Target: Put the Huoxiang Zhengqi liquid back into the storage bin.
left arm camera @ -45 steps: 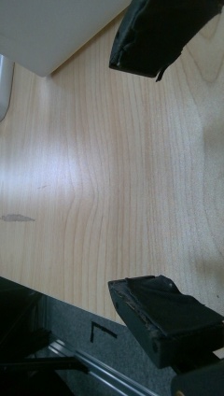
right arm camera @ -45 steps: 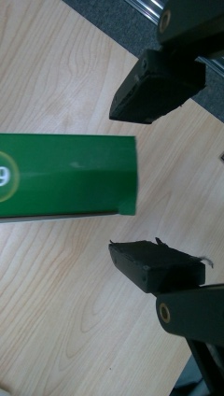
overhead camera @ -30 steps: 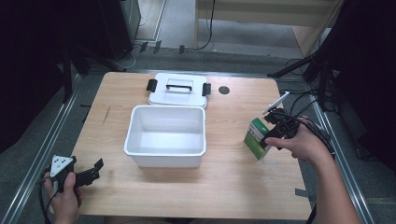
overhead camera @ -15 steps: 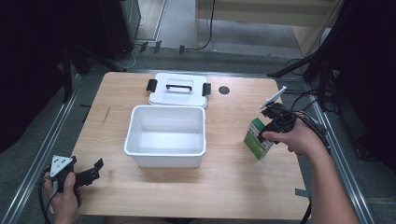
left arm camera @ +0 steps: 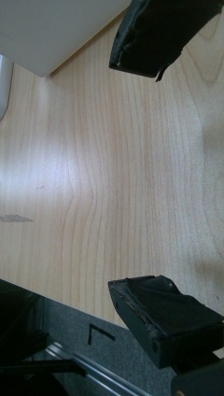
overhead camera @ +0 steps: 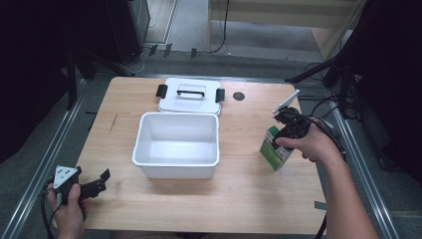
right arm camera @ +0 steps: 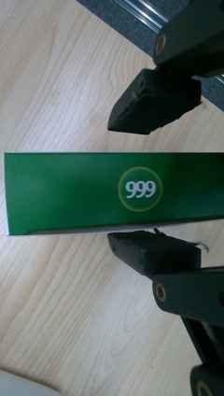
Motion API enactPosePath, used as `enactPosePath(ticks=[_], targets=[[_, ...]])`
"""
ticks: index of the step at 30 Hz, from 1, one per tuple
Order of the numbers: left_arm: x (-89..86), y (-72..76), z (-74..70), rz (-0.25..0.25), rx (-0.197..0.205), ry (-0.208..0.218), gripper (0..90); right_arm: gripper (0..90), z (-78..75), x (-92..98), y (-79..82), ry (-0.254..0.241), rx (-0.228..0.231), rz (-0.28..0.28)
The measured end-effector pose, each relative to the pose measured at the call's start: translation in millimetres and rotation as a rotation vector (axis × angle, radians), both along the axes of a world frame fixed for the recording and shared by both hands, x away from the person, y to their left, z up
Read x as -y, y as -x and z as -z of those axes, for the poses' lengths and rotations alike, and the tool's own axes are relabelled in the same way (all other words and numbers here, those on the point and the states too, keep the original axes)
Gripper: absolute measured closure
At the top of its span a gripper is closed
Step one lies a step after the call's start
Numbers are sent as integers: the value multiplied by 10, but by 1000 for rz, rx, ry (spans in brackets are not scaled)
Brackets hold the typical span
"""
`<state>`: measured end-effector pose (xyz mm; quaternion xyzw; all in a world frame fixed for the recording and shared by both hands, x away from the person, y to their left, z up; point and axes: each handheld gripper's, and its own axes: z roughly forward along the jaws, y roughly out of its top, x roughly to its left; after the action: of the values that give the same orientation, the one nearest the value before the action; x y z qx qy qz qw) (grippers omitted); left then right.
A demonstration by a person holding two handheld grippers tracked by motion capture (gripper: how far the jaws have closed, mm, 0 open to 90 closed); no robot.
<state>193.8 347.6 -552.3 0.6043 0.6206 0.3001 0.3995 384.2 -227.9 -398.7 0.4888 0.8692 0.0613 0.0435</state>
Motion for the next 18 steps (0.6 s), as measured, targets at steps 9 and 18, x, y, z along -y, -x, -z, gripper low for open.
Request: enactPosePath(ticks=[9,18], targets=[[-2,-1,0,2,-2,1,0,491,39,-32,-38,9,-30,2],[1,-3,1,-1,-2,4,0,621,62,-48,-73,17,-26,-2]])
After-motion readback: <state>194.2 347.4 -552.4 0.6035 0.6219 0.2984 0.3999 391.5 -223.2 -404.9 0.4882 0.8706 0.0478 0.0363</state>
